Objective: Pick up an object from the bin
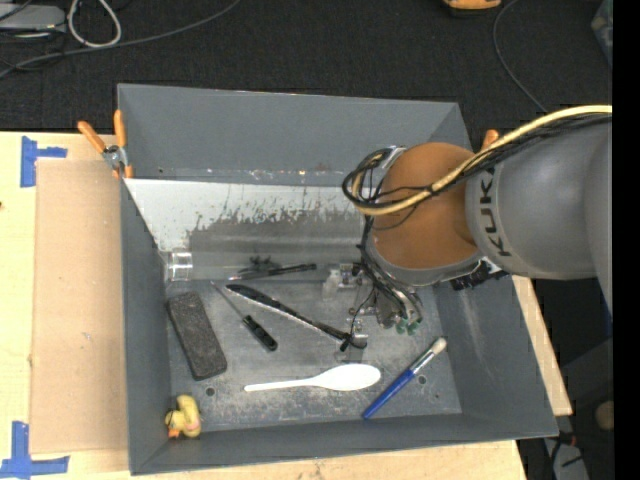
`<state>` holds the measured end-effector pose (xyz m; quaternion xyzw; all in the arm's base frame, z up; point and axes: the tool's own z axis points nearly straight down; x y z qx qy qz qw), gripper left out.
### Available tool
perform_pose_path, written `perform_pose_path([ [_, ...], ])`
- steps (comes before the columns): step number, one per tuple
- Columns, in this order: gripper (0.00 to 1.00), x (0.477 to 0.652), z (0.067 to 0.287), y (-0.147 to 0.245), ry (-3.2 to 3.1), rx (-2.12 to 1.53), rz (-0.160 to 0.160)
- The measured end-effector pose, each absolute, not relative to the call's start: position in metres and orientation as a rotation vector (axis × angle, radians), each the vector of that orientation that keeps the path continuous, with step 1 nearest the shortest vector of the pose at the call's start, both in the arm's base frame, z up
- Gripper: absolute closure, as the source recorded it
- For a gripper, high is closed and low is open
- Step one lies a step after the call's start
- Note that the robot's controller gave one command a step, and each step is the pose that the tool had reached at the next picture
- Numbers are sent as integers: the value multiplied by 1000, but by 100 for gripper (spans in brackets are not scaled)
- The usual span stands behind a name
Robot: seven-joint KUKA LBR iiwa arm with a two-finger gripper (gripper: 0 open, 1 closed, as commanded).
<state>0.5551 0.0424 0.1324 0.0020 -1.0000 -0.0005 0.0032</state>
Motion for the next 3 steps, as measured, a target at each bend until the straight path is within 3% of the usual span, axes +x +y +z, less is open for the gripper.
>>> perform_pose_path([
  [1, 0, 557, 134, 42, -3140, 4, -2],
  [2, 0, 479, 78, 60, -3135, 167, -2],
  [3, 0, 471, 121, 57, -3132, 312, 0],
])
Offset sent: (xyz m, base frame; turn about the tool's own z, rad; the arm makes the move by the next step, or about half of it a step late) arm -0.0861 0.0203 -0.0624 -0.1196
